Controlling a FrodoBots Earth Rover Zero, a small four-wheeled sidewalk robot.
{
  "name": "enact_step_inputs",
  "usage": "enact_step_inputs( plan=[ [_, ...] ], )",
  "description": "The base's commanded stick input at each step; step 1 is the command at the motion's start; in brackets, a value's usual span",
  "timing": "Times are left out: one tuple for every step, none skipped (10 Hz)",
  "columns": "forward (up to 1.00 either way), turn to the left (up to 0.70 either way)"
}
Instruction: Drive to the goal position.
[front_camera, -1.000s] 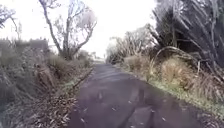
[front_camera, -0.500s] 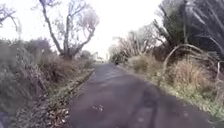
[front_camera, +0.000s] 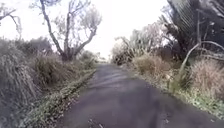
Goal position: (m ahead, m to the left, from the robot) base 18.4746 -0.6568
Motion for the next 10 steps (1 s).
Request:
enact_step_inputs(
  plan=[
    [0.85,-0.02],
    [0.85,0.0],
    [0.85,0.0],
    [0.85,0.0],
    [0.85,0.0],
    [0.85,0.0],
    [0.85,0.0],
    [0.85,0.0],
    [0.85,0.0],
    [0.85,0.0]
  ],
)
